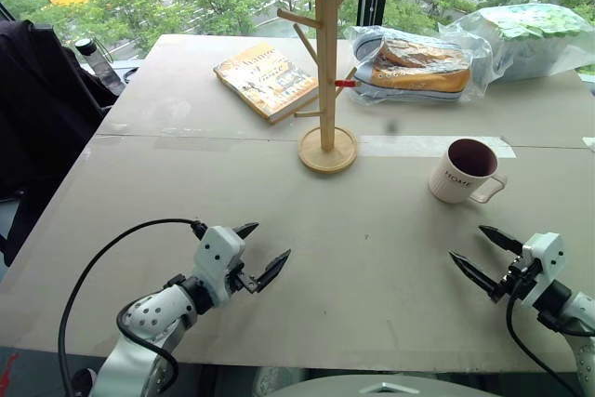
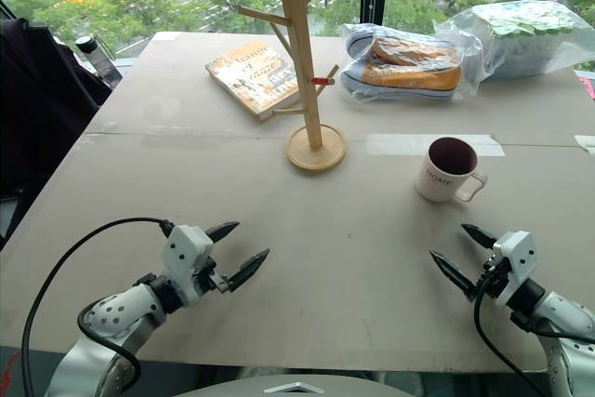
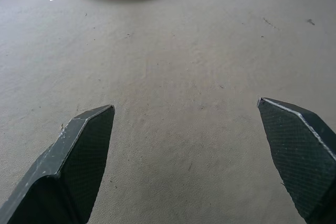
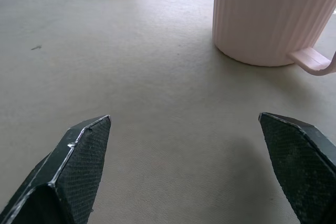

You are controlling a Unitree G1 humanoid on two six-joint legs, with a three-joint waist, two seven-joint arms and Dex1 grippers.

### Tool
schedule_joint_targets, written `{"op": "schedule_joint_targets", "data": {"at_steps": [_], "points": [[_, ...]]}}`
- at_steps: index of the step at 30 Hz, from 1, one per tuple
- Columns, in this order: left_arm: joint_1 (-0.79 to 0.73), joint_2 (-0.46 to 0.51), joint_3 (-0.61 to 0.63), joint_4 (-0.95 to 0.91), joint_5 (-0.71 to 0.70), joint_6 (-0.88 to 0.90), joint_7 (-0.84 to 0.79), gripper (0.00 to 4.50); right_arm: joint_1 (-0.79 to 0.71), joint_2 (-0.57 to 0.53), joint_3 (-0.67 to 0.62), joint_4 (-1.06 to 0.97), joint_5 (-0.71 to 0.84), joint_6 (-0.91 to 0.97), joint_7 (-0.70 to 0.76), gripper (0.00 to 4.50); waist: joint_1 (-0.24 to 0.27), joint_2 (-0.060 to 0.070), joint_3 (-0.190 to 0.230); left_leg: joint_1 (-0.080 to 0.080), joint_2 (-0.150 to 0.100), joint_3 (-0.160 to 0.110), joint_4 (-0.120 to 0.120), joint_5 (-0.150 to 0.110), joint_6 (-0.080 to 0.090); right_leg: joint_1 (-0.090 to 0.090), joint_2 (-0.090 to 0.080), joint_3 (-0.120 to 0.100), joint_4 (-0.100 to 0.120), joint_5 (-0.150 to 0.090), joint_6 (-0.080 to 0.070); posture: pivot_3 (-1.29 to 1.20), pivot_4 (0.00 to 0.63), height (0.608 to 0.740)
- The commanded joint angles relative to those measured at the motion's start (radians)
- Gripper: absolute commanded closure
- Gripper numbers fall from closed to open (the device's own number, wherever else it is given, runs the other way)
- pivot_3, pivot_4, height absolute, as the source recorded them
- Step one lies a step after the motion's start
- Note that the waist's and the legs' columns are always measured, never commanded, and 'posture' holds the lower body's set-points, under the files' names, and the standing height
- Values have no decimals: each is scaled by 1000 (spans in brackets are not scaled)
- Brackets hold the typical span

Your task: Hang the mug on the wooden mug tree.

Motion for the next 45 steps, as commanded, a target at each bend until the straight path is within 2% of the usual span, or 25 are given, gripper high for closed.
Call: {"op": "schedule_joint_targets", "data": {"at_steps": [1, 9, 19, 22, 25, 29, 30, 45], "points": [[-10, 17, 12, -40, -16, -18, -23, 0, -24, 9, -48, -17, 12, 62, -99, 33, 0, 0, 0, 0, 0, 0, 0, 0, 0, 0, 0, 0, 0, 0, 0, 0, 150, 740], [-118, 102, -13, -151, -145, 93, -136, 0, -165, 53, -125, 2, 66, 190, -298, 33, 0, 2, -1, 0, 0, 0, 0, 0, 0, 0, 0, 0, 1, 0, 0, 0, 150, 740], [-315, 196, -9, -236, -274, 238, -185, 0, -277, 73, -114, 71, 52, 219, -357, 33, -1, 3, -2, 0, 0, 1, 0, 0, 0, 0, 2, 0, 1, 1, 1, 0, 150, 740], [-350, 198, -9, -248, -289, 249, -178, 0, -291, 79, -105, 90, 43, 212, -354, 813, -2, 3, -2, 0, 0, 1, 0, 0, 0, 0, 3, 0, 1, 1, 1, 0, 150, 740], [-361, 189, -6, -258, -302, 258, -160, 0, -300, 84, -100, 103, 33, 205, -351, 2164, -5, 4, -2, 1, 0, 2, 1, 0, 0, 0, 3, 1, 2, 1, 1, 0, 150, 740], [-355, 188, -13, -274, -304, 260, -151, 0, -313, 93, -91, 116, 24, 196, -346, 4273, -4, 3, -2, 1, 0, 2, 1, 0, 0, 0, 4, 1, 2, 1, 1, 0, 150, 740], [-355, 188, -15, -276, -303, 259, -150, 0, -318, 93, -88, 120, 22, 191, -342, 4439, -4, 3, -2, 1, 0, 2, 1, 0, 0, 0, 4, 1, 2, 1, 1, 0, 150, 740], [-345, 147, -7, -279, -302, 241, -105, 0, -339, 45, -62, 138, -23, 129, -240, 4439, -4, 3, -2, 1, 0, 2, 1, 0, 0, 0, 4, 1, 2, 1, 1, 0, 150, 740]]}}
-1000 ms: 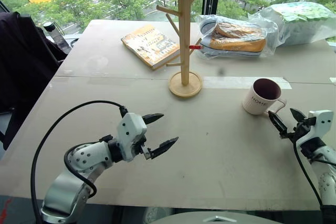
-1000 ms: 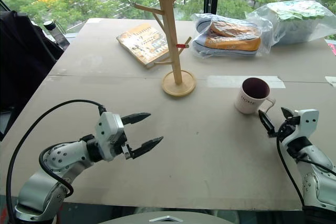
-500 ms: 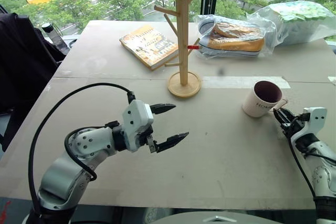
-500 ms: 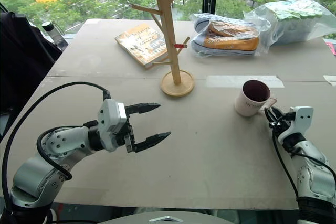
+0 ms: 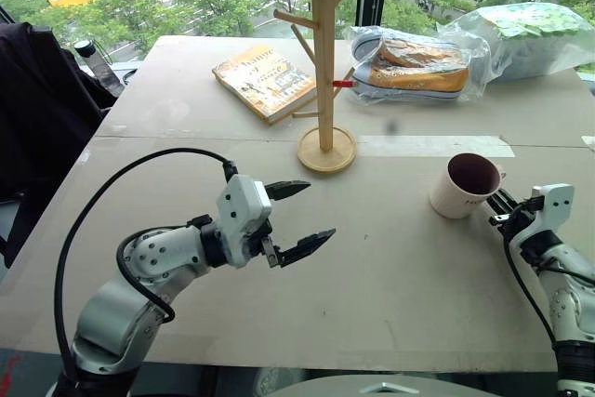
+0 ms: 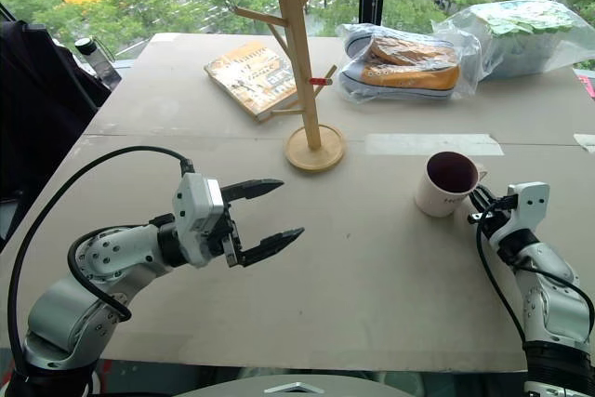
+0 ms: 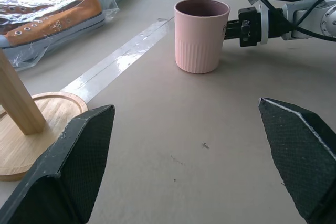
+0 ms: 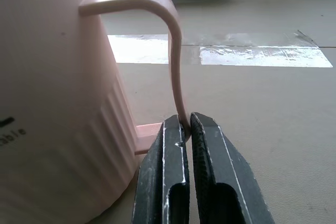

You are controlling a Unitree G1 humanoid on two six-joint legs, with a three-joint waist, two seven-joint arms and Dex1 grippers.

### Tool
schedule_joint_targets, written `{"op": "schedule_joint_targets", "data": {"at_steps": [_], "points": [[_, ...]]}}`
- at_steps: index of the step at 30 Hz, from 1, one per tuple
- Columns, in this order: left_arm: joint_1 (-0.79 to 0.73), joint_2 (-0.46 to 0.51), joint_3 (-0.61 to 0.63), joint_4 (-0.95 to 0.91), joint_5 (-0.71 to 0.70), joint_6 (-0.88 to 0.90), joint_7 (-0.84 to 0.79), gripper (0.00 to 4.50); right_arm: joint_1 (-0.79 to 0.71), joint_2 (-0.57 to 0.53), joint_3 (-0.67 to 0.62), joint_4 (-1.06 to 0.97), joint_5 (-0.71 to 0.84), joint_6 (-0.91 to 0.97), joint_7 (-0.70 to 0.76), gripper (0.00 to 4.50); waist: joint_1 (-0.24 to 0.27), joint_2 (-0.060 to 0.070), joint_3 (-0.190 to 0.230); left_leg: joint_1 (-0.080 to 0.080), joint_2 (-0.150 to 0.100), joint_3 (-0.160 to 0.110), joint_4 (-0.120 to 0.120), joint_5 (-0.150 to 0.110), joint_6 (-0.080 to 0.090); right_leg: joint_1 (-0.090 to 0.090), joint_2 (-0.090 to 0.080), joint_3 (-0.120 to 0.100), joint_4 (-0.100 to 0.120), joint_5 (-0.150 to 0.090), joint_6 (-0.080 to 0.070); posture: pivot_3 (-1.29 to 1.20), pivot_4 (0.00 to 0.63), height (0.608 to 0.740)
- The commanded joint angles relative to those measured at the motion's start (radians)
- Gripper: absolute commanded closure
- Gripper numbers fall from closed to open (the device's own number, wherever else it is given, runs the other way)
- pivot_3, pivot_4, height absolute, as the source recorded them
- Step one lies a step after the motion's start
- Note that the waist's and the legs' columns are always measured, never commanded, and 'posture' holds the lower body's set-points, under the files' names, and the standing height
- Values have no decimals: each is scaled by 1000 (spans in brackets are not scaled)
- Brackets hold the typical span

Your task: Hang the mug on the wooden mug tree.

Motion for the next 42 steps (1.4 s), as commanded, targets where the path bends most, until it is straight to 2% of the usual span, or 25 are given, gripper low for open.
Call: {"op": "schedule_joint_targets", "data": {"at_steps": [1, 9, 16, 22, 31, 42], "points": [[4, -8, 25, -54, -18, -24, 10, 0, -8, -33, 10, -22, -9, -32, 47, 4439, 0, 0, 0, 0, 0, 0, 0, 0, 0, 0, 0, 0, 0, 0, 0, 0, 150, 740], [11, -48, 53, -61, -61, -32, 31, 0, -90, -109, 72, -125, 0, 22, 116, 4439, -3, 0, 0, 0, 0, 0, 0, 0, 0, 0, 0, 0, 0, 0, 0, 0, 150, 740], [33, -96, 87, -69, -107, -54, 67, 0, -255, -186, 152, -289, 62, 233, 133, 4439, -3, 0, 0, 0, 0, 0, 0, 0, 0, 0, 0, 0, 0, 0, 0, 0, 150, 740], [91, -123, 99, -78, -101, -89, 83, 0, -388, -177, 191, -349, 95, 322, 115, 4439, 3, 0, 1, -1, 0, -1, 0, 0, 0, 0, 0, -1, 0, 0, 0, 0, 150, 740], [135, -126, 117, -97, -105, -120, 110, 0, -407, -161, 219, -350, 88, 327, 121, 4439, 0, -1, 1, -1, 0, -1, 0, 0, 0, 0, -1, -1, -1, 0, 0, 0, 150, 740], [139, -216, 185, -75, -231, -151, 168, 0, -571, -141, 288, -397, 97, 423, 96, 4439, -3, -1, 1, -1, 0, -1, 0, 0, 0, -1, -1, -1, -1, 0, 0, 0, 150, 740]]}}
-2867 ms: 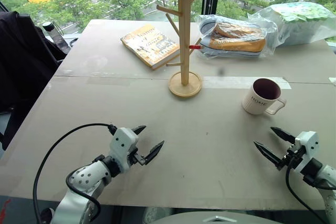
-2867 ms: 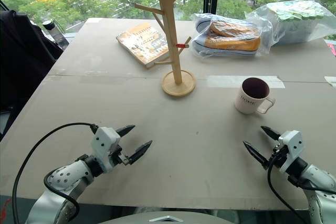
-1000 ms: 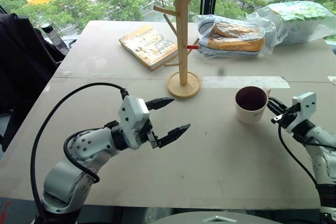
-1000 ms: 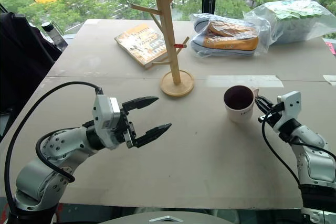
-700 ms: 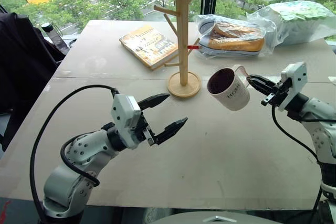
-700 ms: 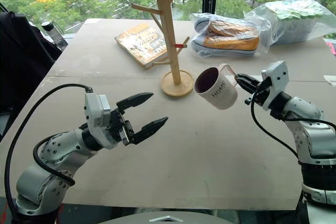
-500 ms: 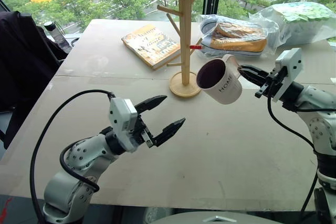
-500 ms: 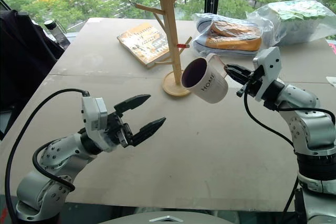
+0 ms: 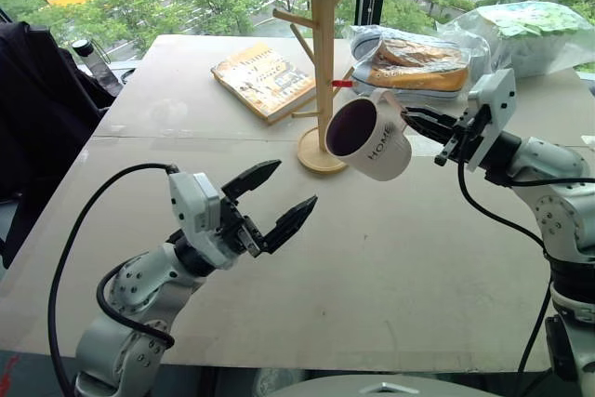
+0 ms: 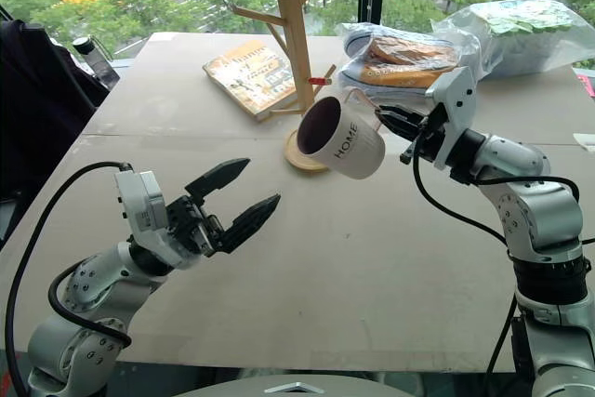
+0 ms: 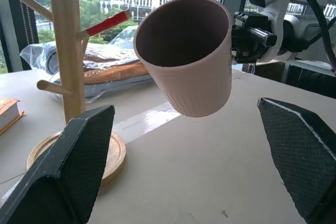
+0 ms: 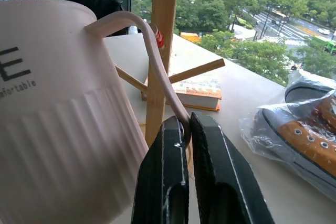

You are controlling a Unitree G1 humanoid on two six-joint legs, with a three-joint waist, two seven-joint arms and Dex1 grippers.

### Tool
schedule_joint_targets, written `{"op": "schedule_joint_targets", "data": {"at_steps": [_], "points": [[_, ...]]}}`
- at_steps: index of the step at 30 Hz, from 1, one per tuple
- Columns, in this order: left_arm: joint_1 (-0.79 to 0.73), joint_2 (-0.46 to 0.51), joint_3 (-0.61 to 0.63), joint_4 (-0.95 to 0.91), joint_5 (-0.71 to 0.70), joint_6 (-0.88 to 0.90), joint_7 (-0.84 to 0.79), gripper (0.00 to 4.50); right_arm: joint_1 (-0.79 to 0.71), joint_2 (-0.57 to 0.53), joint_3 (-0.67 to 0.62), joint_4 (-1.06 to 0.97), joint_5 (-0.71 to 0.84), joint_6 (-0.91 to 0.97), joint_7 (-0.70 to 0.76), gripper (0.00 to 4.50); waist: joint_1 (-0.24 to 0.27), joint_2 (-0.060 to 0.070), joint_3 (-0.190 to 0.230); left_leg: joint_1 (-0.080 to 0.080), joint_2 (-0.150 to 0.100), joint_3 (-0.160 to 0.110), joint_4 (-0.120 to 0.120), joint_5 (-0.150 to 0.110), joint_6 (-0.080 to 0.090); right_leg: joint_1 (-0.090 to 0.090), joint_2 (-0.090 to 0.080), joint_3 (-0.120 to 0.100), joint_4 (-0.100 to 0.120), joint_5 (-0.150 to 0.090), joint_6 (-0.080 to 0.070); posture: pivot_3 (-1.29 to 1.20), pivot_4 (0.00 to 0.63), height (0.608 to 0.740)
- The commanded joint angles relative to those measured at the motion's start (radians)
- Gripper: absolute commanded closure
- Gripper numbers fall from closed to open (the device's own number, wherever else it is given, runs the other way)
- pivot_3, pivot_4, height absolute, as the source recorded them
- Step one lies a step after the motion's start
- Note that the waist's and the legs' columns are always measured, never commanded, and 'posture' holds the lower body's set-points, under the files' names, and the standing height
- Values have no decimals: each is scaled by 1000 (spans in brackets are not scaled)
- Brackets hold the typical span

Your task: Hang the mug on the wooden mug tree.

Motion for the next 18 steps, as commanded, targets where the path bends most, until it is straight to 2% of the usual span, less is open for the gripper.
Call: {"op": "schedule_joint_targets", "data": {"at_steps": [1, 11, 18], "points": [[-3, -12, 32, -30, -48, -25, 17, 0, -49, 7, -1, -31, 8, 8, -8, 4439, 3, 0, 0, 0, 0, 0, 0, 0, 0, 0, 0, 0, 0, 0, 0, 0, 150, 740], [31, -38, 23, -44, -75, -29, 46, 0, -193, 45, 79, 129, -79, -56, 30, 4439, 3, 0, 0, 0, 0, 0, 0, 0, 0, 0, 0, 0, 0, 0, 0, 0, 150, 740], [49, -46, 29, -57, -56, -55, 62, 0, -212, 67, 87, 240, -133, -126, 56, 4439, 3, 0, 0, 0, 0, 0, 0, 0, 0, 0, 0, 0, 0, 0, 0, 0, 150, 740]]}}
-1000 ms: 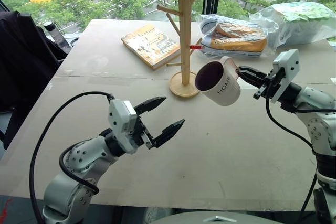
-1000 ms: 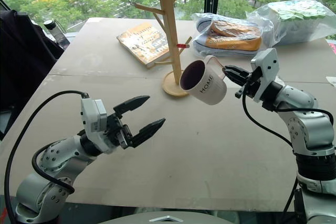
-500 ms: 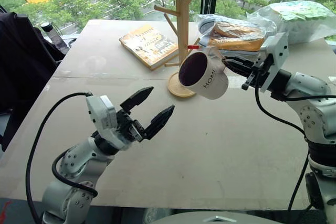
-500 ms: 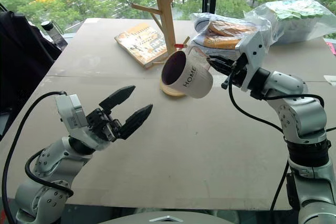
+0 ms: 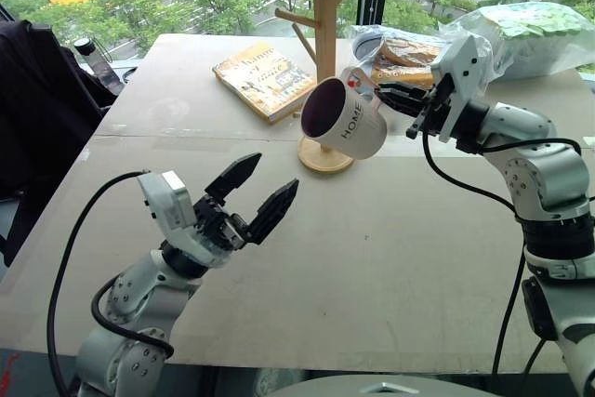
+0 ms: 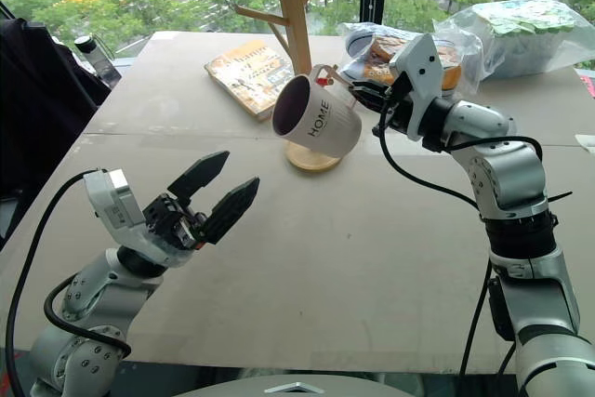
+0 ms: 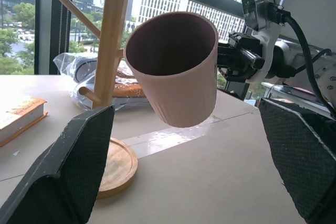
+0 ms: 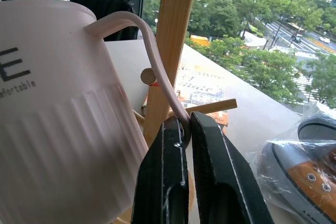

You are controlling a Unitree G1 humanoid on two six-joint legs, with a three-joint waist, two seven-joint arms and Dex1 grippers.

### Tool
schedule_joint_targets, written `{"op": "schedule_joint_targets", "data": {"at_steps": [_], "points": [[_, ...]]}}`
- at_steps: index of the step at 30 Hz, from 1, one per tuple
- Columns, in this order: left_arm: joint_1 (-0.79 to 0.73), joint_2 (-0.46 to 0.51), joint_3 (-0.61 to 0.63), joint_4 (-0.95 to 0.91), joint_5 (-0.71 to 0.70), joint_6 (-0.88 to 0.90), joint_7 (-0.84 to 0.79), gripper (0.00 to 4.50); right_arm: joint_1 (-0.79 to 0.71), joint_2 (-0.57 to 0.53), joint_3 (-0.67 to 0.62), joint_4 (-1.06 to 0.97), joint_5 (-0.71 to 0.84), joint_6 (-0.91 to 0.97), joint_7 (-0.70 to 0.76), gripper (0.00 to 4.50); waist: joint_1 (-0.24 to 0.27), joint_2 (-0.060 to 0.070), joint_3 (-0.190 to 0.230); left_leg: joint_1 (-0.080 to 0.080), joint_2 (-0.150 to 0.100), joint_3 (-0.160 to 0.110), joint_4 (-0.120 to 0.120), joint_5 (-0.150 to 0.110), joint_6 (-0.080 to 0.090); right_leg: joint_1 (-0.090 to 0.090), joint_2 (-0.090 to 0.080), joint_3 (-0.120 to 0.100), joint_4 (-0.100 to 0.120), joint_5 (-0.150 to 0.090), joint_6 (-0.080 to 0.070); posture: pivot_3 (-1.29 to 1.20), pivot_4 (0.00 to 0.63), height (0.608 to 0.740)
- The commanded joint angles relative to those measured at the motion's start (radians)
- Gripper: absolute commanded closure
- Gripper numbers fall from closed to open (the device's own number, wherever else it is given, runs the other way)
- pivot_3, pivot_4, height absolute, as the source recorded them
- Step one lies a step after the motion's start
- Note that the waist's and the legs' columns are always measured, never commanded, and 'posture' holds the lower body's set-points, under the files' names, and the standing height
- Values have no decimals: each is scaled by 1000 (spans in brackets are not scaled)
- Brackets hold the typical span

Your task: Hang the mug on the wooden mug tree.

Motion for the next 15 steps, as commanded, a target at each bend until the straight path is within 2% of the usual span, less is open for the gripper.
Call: {"op": "schedule_joint_targets", "data": {"at_steps": [1, 7, 9, 11, 12, 13, 15], "points": [[10, -2, 9, -57, 7, -35, 6, 0, -33, 2, -17, 26, -20, -51, 16, 4439, 0, 0, 0, 0, 0, 0, 0, 0, 0, 0, 0, 0, 0, 0, 0, 0, 150, 740], [14, -1, 1, -55, 20, -54, 7, 0, -73, 28, -4, 95, -63, -81, 12, 4439, -5, 0, 0, 0, 0, 0, 0, 0, 0, 0, 0, 0, 0, 0, 0, 0, 150, 740], [13, 0, -1, -53, 23, -58, 8, 0, -87, 39, -6, 112, -73, -90, 9, 3913, -7, 0, 0, 0, 0, 0, 0, 0, 0, 0, 0, 0, 0, 0, 0, 0, 150, 740], [14, 1, -1, -52, 25, -62, 7, 0, -101, 50, -14, 130, -82, -96, 0, 3170, -9, 0, 0, 0, 0, 0, 0, 0, 0, 0, 0, 0, 0, 0, 0, 0, 150, 740], [15, 2, -2, -52, 25, -63, 7, 0, -105, 54, -18, 135, -84, -96, -3, 2188, -9, 0, 0, 0, 0, 0, 0, 0, 0, 0, 0, 0, 0, 0, 0, 0, 150, 740], [19, 3, -1, -51, 28, -66, 7, 0, -103, 52, -34, 135, -75, -86, -6, 1769, -10, 0, 0, 0, 0, 0, 0, 0, 0, 0, 0, 0, 0, 0, 0, 0, 150, 740], [28, 3, -1, -51, 37, -69, 8, 0, -84, 35, -73, 118, -46, -58, -5, 1307, -11, 0, 0, 0, 0, 0, 0, 0, 0, 0, -1, 0, 0, 0, 0, 0, 150, 740]]}}
